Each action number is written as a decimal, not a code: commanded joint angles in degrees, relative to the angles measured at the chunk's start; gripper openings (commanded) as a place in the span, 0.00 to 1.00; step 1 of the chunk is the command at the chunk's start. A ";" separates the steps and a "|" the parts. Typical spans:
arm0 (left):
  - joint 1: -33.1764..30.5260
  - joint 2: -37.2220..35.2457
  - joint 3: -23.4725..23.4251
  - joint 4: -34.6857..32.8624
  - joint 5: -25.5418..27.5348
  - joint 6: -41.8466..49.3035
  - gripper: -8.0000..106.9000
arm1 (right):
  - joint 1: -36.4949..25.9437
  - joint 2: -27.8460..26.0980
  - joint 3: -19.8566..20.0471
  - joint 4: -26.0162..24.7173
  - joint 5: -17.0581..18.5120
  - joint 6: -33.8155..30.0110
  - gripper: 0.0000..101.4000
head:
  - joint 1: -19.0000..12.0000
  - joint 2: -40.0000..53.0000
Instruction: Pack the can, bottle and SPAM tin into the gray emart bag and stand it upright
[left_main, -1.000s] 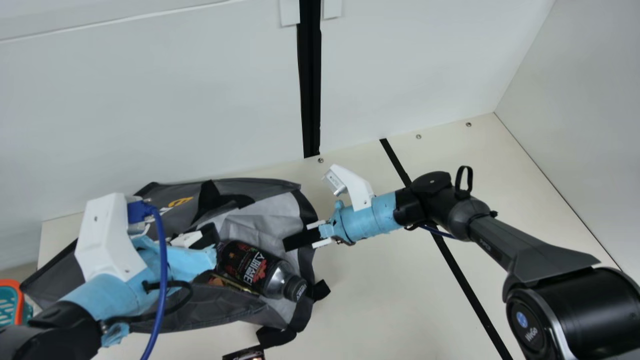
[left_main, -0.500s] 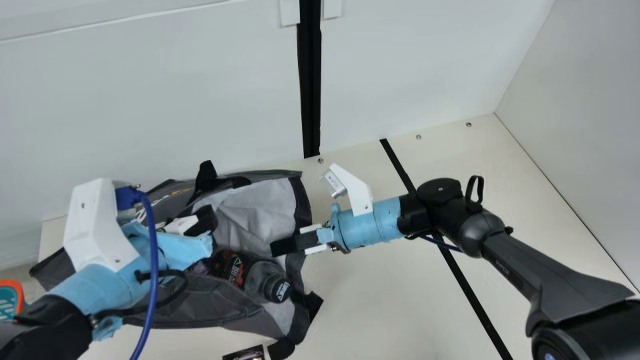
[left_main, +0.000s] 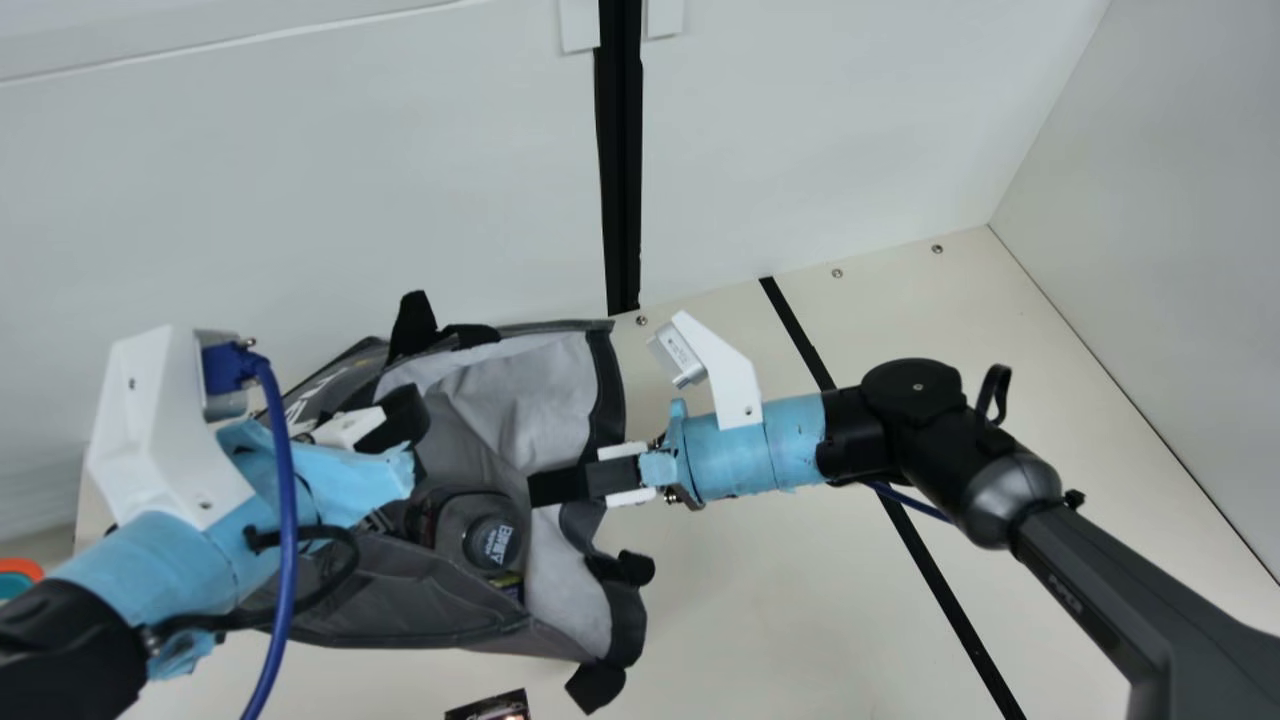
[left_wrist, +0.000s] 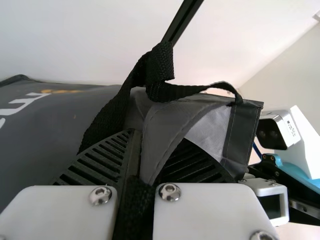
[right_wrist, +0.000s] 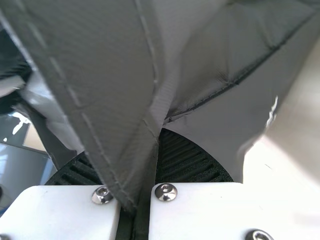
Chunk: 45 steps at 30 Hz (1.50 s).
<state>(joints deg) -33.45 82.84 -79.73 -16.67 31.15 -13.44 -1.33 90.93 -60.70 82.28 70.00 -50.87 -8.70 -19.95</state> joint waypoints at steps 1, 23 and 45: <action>0.19 -0.12 -1.03 -0.68 1.14 0.96 0.00 | 0.06 -1.48 -0.15 0.62 -0.10 1.26 0.00 | -1.30 -0.05; 7.43 -4.47 -7.16 -15.19 14.64 17.04 0.00 | -2.69 -16.39 -5.26 2.76 -0.10 16.13 0.00 | -1.30 -0.05; 11.30 -6.42 -20.33 -19.13 34.97 18.87 0.00 | -8.08 -27.60 -13.54 -6.06 -0.10 32.22 0.00 | -1.30 -0.05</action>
<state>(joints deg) -22.20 76.38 -99.27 -35.65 64.39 5.40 -9.35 63.67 -74.12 77.15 70.44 -19.69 -8.70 -19.95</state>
